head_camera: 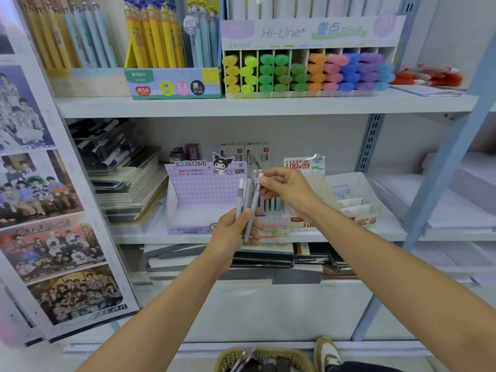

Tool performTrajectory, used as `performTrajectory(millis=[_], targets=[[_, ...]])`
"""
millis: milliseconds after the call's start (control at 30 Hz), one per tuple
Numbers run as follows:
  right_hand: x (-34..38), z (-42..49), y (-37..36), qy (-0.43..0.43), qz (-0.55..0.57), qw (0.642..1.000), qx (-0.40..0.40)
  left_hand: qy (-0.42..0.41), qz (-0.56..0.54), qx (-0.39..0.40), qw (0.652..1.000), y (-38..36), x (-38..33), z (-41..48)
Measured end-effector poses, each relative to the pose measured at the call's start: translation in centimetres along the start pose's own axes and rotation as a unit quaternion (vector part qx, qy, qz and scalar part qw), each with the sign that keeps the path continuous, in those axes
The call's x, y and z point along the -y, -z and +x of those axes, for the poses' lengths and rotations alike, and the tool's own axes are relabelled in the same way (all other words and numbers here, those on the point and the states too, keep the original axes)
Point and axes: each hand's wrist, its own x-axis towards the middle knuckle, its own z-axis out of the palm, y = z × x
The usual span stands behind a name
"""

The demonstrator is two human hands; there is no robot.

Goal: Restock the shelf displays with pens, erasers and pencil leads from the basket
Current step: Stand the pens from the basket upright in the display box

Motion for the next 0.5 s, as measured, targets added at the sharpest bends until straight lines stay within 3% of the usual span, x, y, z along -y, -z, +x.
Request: performTrajectory(millis=[233,333,500], targets=[[1.7,0.7,3.2,0.061,0.057,0.989,-0.118,0.010,0.008,-0.044,0.999,0.1,-0.3,-0.1],[1.2,1.1,3.7,0.086,0.010,0.983,-0.162,0.024,0.004,-0.044,0.999,0.0,-0.4,0.0],[-1.5,0.9,3.1,0.072,-0.134,0.976,-0.155,0.051,-0.009,-0.069,0.996,0.0,-0.3,0.2]])
